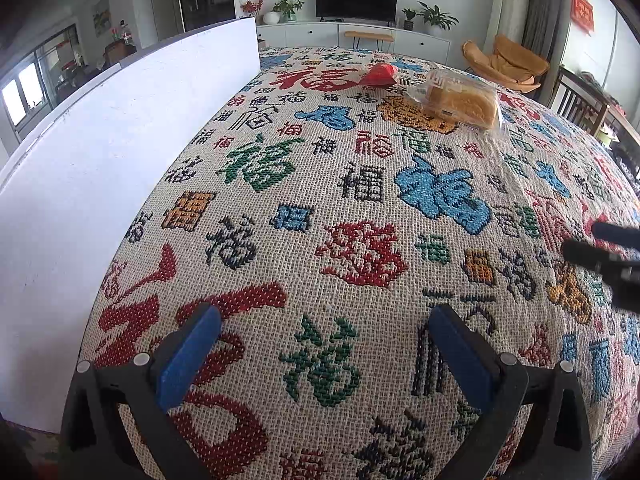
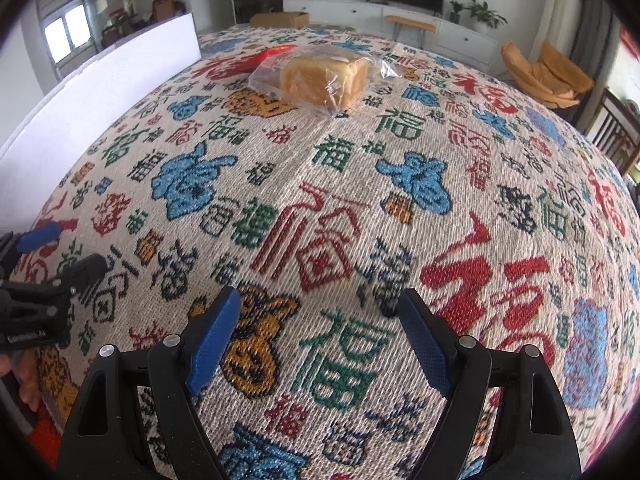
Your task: Organize snacks
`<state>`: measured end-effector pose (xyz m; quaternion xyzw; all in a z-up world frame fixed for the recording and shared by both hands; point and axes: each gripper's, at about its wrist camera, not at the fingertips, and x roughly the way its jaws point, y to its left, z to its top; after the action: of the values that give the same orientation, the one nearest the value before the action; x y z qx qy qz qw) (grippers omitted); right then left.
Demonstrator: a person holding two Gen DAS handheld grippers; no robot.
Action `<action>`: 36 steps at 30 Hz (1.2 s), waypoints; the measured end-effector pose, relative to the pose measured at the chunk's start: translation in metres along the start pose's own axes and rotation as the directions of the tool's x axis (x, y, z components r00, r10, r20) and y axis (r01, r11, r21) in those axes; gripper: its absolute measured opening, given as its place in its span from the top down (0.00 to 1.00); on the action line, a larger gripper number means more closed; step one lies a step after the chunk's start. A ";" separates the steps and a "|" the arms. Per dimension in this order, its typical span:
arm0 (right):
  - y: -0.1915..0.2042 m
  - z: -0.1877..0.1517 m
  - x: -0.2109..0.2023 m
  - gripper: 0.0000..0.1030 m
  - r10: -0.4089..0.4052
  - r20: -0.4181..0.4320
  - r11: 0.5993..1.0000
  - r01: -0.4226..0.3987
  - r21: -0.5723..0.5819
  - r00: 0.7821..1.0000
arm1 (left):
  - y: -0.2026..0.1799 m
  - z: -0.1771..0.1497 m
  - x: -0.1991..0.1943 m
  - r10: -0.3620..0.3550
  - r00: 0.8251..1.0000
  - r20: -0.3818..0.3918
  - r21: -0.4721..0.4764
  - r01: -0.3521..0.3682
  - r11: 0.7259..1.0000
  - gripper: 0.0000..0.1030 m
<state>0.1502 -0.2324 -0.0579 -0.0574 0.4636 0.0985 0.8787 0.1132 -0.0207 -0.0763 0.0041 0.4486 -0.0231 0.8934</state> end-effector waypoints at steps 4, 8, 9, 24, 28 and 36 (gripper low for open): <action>-0.021 0.052 -0.013 0.19 0.001 0.126 0.996 -0.013 0.089 0.992 | 0.000 0.000 0.000 -0.001 1.000 0.000 0.000 0.001 1.000 0.00; -0.030 0.117 0.005 0.19 0.020 0.134 0.978 -0.047 0.202 0.991 | 0.000 0.000 0.000 -0.001 1.000 0.000 0.000 0.001 1.000 0.00; -0.031 0.132 0.013 0.19 0.026 0.123 0.969 -0.055 0.239 0.992 | 0.000 0.000 0.000 -0.001 1.000 0.000 0.000 0.001 1.000 0.00; 0.007 0.180 0.127 0.18 -0.131 -0.106 0.954 0.154 0.258 0.986 | 0.000 0.001 0.001 -0.003 1.000 0.002 0.001 0.003 1.000 0.00; 0.000 0.166 0.110 0.25 -0.147 -0.025 0.961 0.149 0.231 0.989 | 0.000 0.001 0.001 -0.003 1.000 0.002 0.001 0.003 1.000 0.00; -0.024 0.102 0.038 0.26 -0.068 0.085 0.986 0.054 0.160 0.994 | 0.000 0.001 0.001 -0.004 1.000 0.002 0.001 0.004 1.000 0.00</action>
<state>0.2587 -0.2312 -0.0317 0.0026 0.4278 0.0370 0.9031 0.1145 -0.0204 -0.0765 0.0036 0.4476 -0.0251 0.8939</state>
